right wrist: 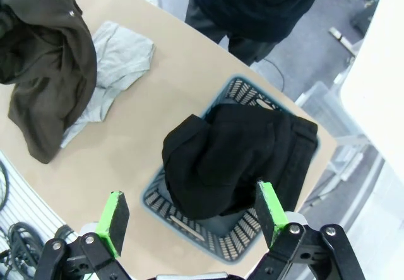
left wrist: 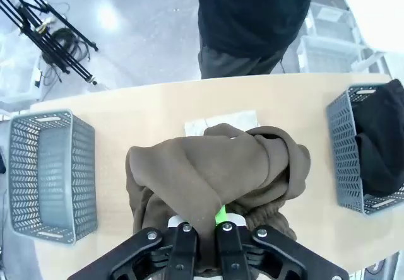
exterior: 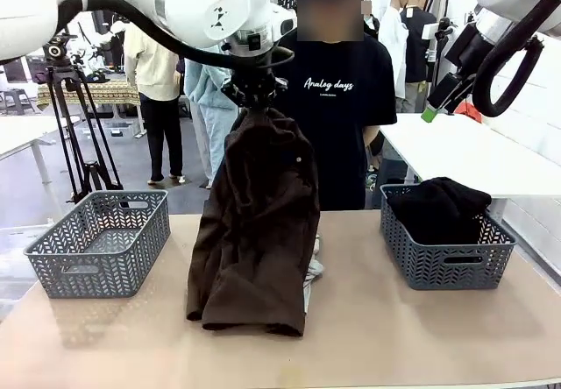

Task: Sort the tops and bottoms.
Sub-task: Lift clothes from the center of the table with your left hand.

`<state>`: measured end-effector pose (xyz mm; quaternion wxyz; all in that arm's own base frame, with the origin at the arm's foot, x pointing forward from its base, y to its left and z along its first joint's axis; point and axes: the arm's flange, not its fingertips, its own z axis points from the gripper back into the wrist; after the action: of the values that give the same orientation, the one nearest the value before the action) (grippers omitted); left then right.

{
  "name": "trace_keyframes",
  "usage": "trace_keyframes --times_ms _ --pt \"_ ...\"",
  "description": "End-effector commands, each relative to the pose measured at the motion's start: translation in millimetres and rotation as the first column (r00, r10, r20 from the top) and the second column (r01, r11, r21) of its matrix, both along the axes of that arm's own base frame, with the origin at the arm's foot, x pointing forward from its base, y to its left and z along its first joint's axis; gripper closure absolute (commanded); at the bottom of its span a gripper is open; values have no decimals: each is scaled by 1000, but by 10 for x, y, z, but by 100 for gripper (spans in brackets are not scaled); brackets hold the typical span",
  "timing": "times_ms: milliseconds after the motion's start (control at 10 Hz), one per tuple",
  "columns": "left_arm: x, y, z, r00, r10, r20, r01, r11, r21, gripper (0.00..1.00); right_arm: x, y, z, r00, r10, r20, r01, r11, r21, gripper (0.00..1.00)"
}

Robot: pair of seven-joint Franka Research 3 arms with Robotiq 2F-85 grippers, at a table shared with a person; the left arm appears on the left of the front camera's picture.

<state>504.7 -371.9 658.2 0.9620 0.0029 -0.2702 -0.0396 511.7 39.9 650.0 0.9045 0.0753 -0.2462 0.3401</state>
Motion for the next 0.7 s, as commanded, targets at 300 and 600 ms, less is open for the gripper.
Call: trace_keyframes --times_ms 300,600 --pt "171 66 -210 999 23 -48 -23 1000 -8 100 19 -3 0 1000 5 0 -5 1000 -10 0" --pt "95 -23 854 996 59 65 -65 993 98 100 19 -3 0 1000 5 0 -5 1000 -10 0"
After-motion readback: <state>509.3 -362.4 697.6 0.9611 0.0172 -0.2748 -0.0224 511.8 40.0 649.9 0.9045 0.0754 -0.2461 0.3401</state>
